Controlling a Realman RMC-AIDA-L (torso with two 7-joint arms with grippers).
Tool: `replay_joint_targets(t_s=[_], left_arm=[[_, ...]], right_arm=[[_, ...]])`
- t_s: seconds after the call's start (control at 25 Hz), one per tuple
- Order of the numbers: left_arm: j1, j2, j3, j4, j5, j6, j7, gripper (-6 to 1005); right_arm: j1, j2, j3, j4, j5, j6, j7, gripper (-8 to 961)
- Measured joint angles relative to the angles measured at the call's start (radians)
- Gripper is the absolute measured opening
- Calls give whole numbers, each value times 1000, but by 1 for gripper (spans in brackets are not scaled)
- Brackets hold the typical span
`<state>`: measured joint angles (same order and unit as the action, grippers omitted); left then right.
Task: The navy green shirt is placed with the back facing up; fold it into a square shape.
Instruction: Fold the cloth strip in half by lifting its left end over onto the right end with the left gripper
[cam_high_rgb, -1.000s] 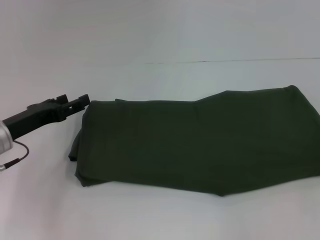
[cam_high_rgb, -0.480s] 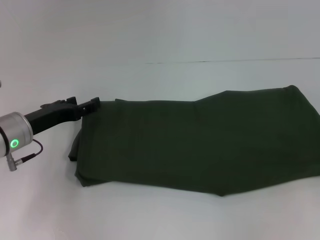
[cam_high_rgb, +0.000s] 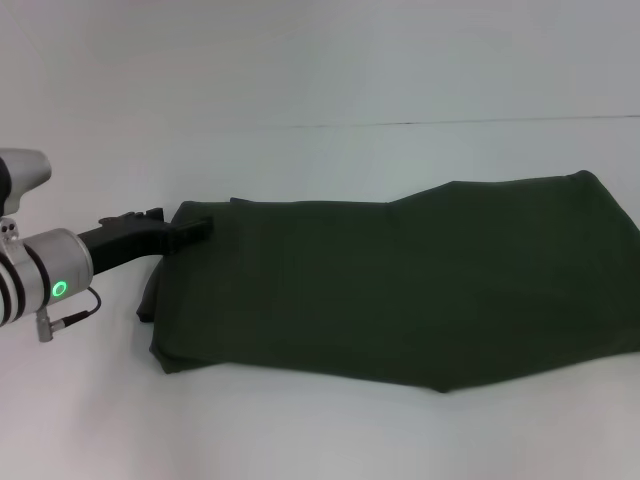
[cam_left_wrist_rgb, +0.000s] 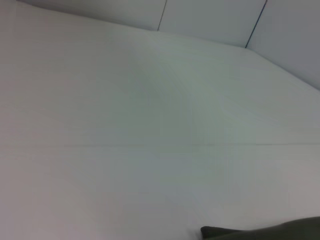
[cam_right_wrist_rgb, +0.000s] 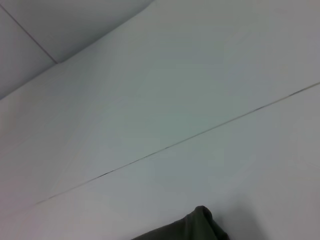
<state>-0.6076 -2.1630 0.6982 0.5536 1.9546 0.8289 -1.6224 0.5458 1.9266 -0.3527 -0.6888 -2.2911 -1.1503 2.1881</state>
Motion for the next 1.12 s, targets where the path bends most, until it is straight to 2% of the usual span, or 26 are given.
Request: replay_joint_targets(t_s=[0.36, 0.8, 1.04, 1.12], left_arm=[[-18, 0, 18, -16, 3, -29, 0, 828], [-14, 0, 84, -11, 3, -56, -2, 809], [-14, 0, 85, -10, 2, -60, -3, 635], [-16, 0, 86, -12, 2, -65, -3, 543]], right_arm=[[2, 0, 0, 2, 1, 1, 1, 701], [7, 2, 0, 12, 0, 2, -1, 703], [4, 2, 0, 12, -1, 2, -1, 703], [3, 2, 0, 12, -1, 2, -1, 704]])
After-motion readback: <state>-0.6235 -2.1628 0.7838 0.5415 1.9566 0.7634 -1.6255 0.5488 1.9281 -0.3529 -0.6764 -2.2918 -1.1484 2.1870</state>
